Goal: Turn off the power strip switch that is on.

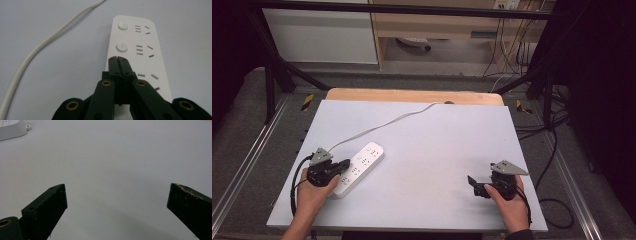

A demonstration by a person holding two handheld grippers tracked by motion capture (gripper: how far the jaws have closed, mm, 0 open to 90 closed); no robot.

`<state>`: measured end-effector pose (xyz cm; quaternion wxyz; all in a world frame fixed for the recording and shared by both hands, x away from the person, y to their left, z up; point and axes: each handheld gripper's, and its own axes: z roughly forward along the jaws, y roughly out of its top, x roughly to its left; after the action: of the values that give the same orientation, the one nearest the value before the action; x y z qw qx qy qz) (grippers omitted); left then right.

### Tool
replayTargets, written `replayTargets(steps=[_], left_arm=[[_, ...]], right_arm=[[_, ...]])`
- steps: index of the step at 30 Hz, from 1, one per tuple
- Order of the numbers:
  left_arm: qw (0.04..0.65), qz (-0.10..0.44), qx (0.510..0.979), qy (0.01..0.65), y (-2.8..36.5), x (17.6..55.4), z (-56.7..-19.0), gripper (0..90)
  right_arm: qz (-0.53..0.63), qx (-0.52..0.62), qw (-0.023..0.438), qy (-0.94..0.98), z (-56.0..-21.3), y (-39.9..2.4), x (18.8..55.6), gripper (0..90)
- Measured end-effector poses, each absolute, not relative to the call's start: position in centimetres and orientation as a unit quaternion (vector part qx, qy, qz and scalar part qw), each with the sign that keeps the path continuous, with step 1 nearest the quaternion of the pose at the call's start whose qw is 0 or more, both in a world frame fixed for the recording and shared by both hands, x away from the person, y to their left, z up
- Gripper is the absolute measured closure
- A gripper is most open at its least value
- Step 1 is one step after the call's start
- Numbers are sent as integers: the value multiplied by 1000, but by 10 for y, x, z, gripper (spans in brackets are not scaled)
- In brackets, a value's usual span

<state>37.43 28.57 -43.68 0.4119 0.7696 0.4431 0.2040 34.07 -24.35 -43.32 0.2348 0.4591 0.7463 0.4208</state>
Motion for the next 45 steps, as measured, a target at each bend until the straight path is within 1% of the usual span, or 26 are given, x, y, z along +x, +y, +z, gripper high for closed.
replayTargets(steps=[5, 11, 28, 29, 33, 36, 41, 42, 45], left_arm=[[412, 200, 769, 445, 286, 374, -437, 900], [402, 211, 774, 442, 283, 374, -436, 900], [393, 217, 776, 442, 280, 373, -435, 900], [395, 211, 777, 442, 280, 374, -436, 900], [377, 233, 788, 426, 270, 372, -434, 900], [390, 221, 781, 435, 274, 373, -435, 900], [388, 228, 782, 431, 272, 371, -435, 900], [400, 224, 778, 429, 273, 371, -435, 900], [408, 215, 772, 438, 275, 370, -434, 900]], right_arm=[[420, 458, 236, 747, -433, -244, 340, 35], [419, 458, 236, 748, -433, -243, 340, 35], [416, 457, 237, 749, -434, -243, 340, 34], [417, 458, 237, 749, -433, -243, 340, 34], [417, 459, 237, 748, -433, -244, 339, 34], [419, 458, 237, 748, -433, -245, 339, 34], [419, 459, 237, 747, -433, -245, 340, 34], [418, 460, 237, 747, -433, -245, 340, 34], [418, 458, 238, 748, -433, -244, 340, 34]])
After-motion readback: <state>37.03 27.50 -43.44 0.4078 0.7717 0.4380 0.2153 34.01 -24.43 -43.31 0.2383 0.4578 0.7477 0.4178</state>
